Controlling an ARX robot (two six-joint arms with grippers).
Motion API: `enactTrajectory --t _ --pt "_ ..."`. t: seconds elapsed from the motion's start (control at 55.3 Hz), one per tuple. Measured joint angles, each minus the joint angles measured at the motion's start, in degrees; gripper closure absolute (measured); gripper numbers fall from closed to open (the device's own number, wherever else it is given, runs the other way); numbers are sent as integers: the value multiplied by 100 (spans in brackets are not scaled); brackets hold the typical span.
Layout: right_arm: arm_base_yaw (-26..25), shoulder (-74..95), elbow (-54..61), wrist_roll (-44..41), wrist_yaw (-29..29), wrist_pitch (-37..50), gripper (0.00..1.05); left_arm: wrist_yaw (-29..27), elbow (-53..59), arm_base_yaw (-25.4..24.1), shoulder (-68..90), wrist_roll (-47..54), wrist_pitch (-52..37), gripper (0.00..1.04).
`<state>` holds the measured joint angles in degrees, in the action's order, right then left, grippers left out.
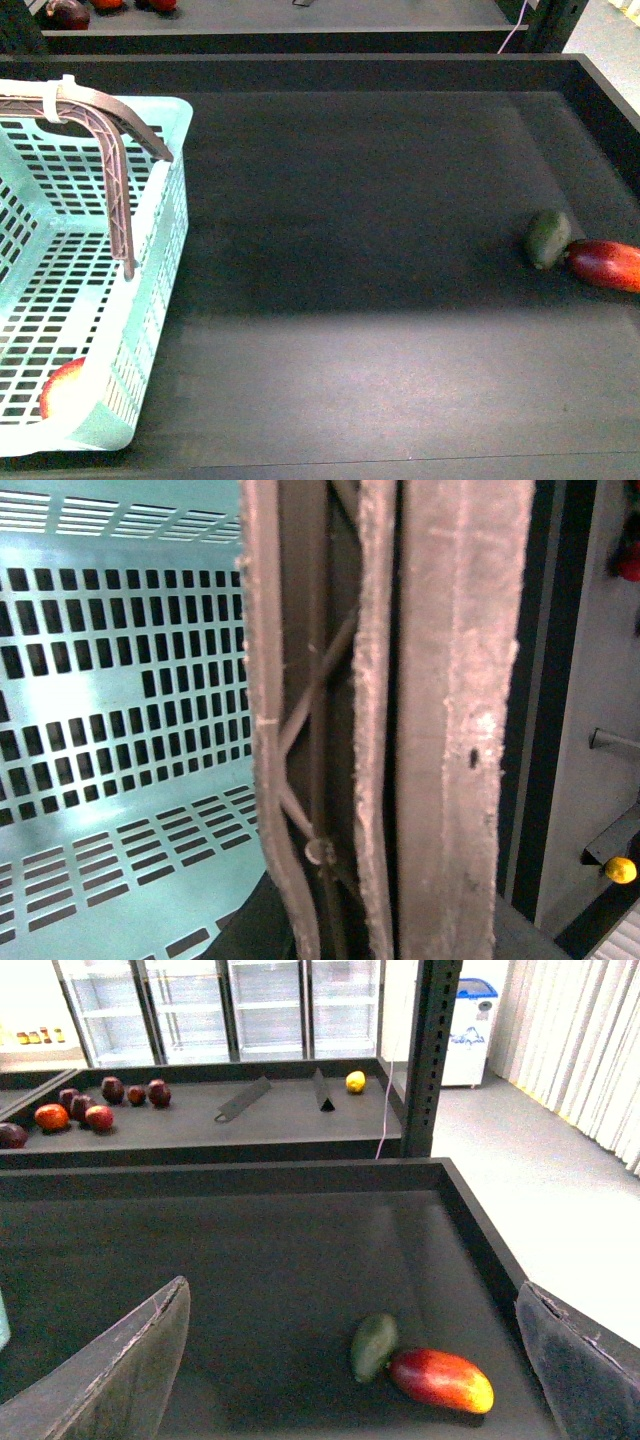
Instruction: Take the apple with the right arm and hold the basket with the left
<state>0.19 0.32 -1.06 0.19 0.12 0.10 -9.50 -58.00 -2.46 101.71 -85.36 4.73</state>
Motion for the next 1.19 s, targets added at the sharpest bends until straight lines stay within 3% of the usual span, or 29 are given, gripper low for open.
enactTrajectory --t 0.109,0.271,0.398,0.525,0.796,0.814,0.85,0.905,1.013,1.122,1.194 --pt "0 0 0 0 0 0 9 26 15 31 -11 -114 92 71" --pt "0 0 0 0 0 -2 9 50 162 17 -444 -282 426 30" --pt "0 0 0 0 0 0 9 138 542 -197 -1067 -197 699 5" --pt "0 0 0 0 0 -2 9 221 844 -417 -1856 151 1010 7" --pt "0 0 0 0 0 0 9 313 879 -431 -1967 363 935 8" --pt "0 0 0 0 0 0 9 361 940 -448 -1965 507 772 9" --pt "0 0 0 0 -2 -2 9 979 1434 -487 -2006 1425 -501 16" --pt "0 0 0 0 4 -2 9 1436 2151 -505 -2039 2763 -2129 25" --pt "0 -2 0 0 -7 -2 9 1593 3322 -393 -2223 5333 -4824 42" --pt "0 -2 0 0 -7 -2 9 1499 3753 -332 -2741 7259 -5845 60" --pt "0 -4 0 0 -4 -2 9 1438 3954 -286 -3012 7750 -5904 71"
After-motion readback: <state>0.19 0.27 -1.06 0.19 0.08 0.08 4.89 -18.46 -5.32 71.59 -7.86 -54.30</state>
